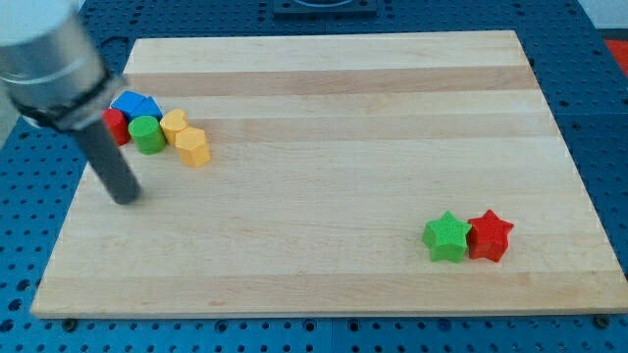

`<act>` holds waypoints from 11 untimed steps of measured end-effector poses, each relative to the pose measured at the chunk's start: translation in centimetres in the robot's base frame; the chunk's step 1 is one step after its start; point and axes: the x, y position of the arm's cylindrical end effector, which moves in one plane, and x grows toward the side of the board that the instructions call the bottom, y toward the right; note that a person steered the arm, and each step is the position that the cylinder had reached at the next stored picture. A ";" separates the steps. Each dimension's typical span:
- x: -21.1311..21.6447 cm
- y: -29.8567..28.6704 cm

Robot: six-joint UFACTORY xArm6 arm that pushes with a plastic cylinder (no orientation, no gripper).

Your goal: Move the yellow hexagon to the top of the red star

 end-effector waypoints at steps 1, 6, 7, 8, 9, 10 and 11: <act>-3.3 -1.1; -7.1 6.1; -6.0 6.6; -4.8 12.0; -4.8 19.7; -3.9 27.7; -3.1 28.0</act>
